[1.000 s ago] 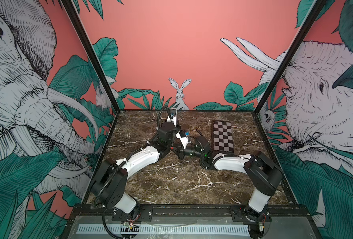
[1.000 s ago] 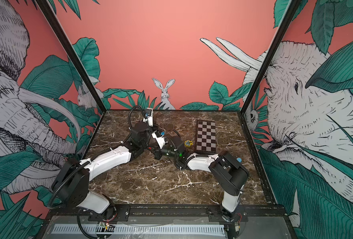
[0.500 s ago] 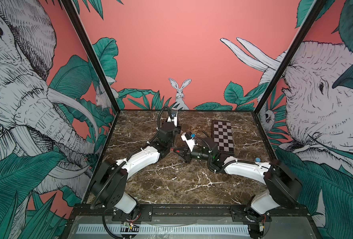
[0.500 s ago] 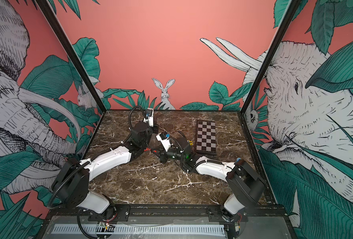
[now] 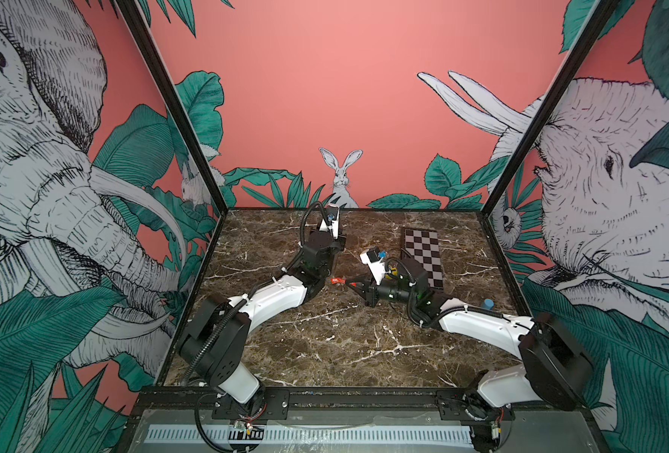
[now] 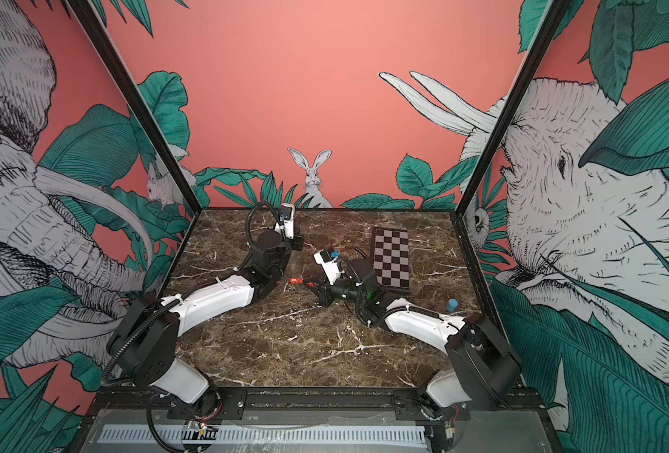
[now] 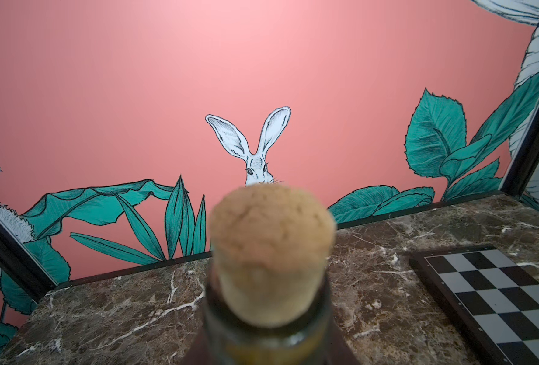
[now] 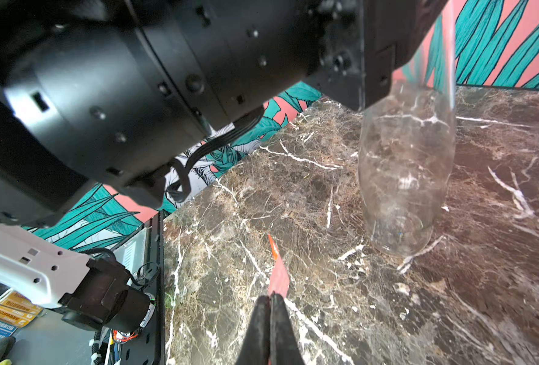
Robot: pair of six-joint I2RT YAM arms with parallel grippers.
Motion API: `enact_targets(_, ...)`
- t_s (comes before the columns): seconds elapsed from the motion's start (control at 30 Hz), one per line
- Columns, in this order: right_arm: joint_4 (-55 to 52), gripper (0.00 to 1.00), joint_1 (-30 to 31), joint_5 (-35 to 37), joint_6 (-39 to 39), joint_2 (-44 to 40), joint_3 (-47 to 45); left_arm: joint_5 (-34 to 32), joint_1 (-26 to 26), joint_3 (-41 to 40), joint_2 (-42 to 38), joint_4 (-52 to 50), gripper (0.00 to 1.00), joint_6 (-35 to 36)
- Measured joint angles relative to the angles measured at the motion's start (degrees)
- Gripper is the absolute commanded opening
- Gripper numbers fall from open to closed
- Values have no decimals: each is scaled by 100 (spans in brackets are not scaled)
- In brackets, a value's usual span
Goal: Remove the label from the bottle
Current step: Tear open the label from the bottle, then place the bottle at the center of the board.
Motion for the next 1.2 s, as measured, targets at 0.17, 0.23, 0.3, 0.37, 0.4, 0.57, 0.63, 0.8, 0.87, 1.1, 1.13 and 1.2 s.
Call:
enact_targets(0.17,-42,0,0,2,-4,-90,-20,-4,0,-155,0,343,0,48)
enact_targets(0.23,-50,0,0,4,-4,-90,-22,-2,0,-184,0,422,0,63)
enact_targets(0.3,-50,0,0,9,-4,-90,-37,0,0,-186,0,437,0,66)
enact_targets(0.37,-50,0,0,24,-9,-92,-74,20,2,-184,4,437,0,61)
enact_targets(0.4,-52,0,-2,33,-20,-92,-96,31,2,-181,9,444,0,59)
enact_targets(0.57,-92,0,-46,125,-68,-127,-203,116,22,-28,149,446,0,-2)
enact_targets(0.63,-111,0,-92,140,-87,-170,-236,168,48,72,240,442,0,-48)
enact_targets(0.8,-136,0,-216,157,-138,-247,-258,293,68,345,452,439,0,-138)
enact_targets(0.87,-136,0,-264,155,-153,-267,-269,345,85,490,535,433,0,-175)
enact_targets(1.1,-157,0,-485,155,-151,-306,-356,391,116,1217,977,258,0,-372)
enact_targets(1.13,-164,0,-516,155,-151,-330,-387,396,120,1285,1025,223,0,-393)
enact_targets(1.2,-164,0,-575,153,-149,-369,-448,413,131,1388,1104,166,0,-437)
